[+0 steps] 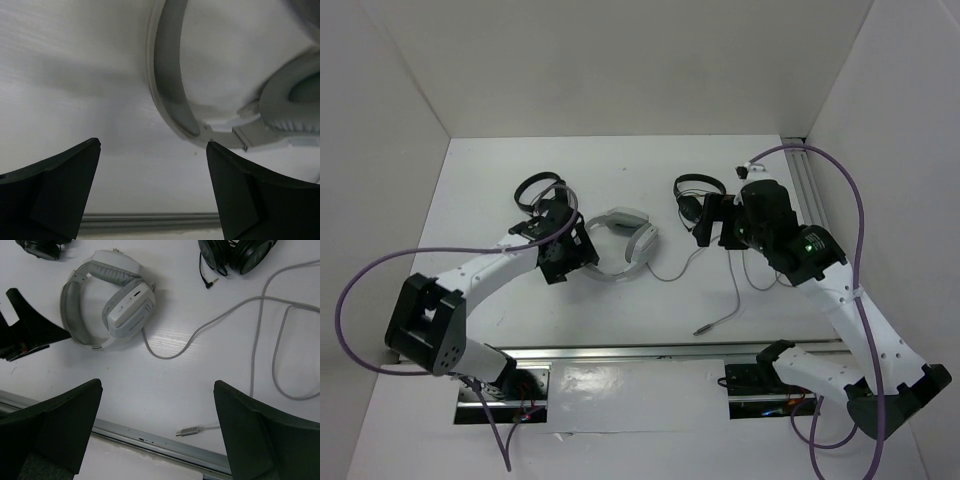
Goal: Wrap the headphones
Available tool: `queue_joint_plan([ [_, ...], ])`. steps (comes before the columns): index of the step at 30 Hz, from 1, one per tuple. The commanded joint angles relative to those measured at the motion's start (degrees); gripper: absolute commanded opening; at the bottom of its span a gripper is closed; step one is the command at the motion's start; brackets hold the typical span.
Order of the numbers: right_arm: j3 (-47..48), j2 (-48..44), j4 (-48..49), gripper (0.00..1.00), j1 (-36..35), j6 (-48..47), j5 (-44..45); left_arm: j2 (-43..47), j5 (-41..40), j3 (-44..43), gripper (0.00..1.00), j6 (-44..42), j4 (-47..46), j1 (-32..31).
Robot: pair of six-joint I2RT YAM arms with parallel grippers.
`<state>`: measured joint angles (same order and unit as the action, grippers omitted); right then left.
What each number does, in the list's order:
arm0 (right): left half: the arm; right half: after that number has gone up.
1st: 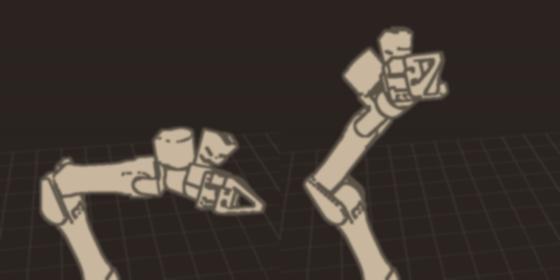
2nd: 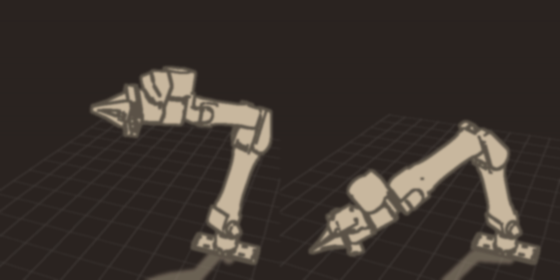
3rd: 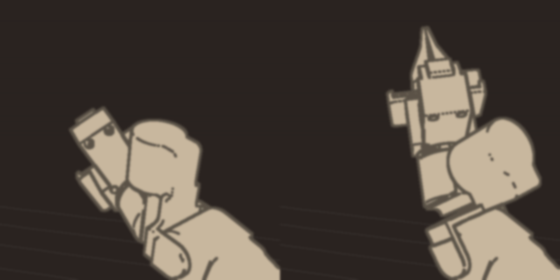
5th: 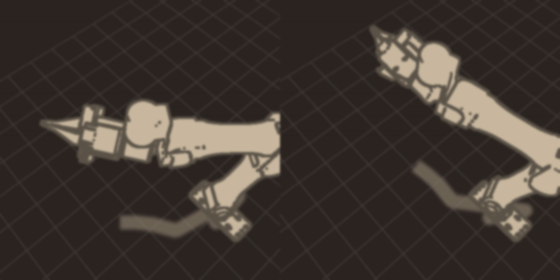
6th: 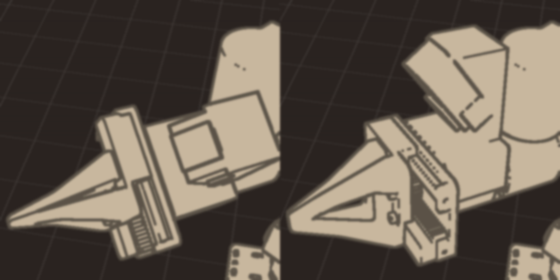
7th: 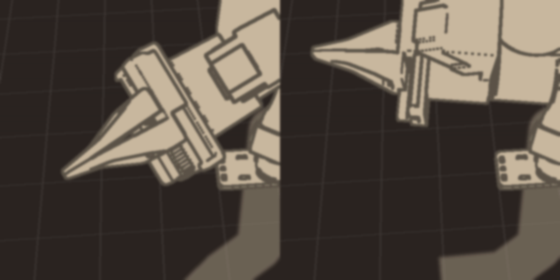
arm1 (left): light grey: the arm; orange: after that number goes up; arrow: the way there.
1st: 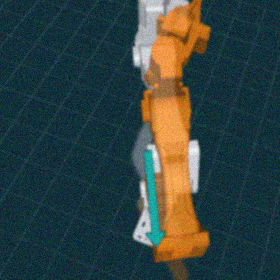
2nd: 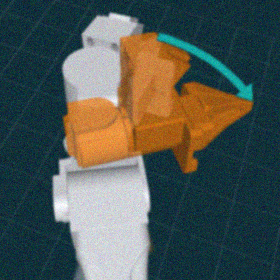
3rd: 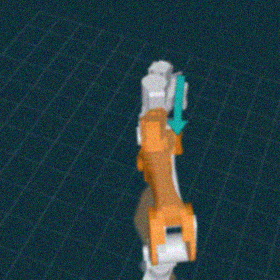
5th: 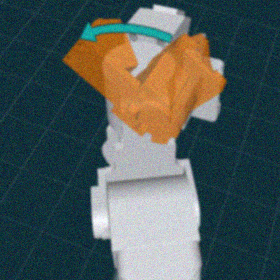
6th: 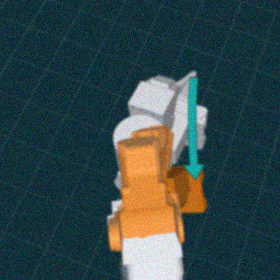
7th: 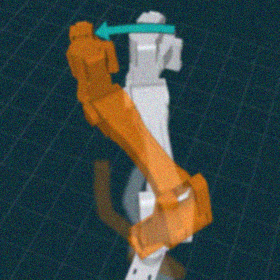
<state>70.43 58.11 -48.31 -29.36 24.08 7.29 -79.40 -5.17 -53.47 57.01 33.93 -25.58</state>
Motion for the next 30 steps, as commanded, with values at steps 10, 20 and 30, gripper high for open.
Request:
queue_joint_plan([
  [10, -2.4, -1.5, 7.4, 1.00, -0.1, -2.8, -3.9, -14.8, -9.9, -7.2, 1.00, 0.1, -4.8, 2.6],
  [20, -2.9, -1.5, 9.9, 1.00, -0.1, -2.3, -5.4, -20.4, -9.9, -5.7, 0.29, 1.3, -7.0, 1.4],
  [30, -4.6, -5.9, 14.5, 1.00, -0.1, -6.2, -15.9, -0.5, -15.7, -7.8, 0.00, -0.1, 7.9, 1.9],
])
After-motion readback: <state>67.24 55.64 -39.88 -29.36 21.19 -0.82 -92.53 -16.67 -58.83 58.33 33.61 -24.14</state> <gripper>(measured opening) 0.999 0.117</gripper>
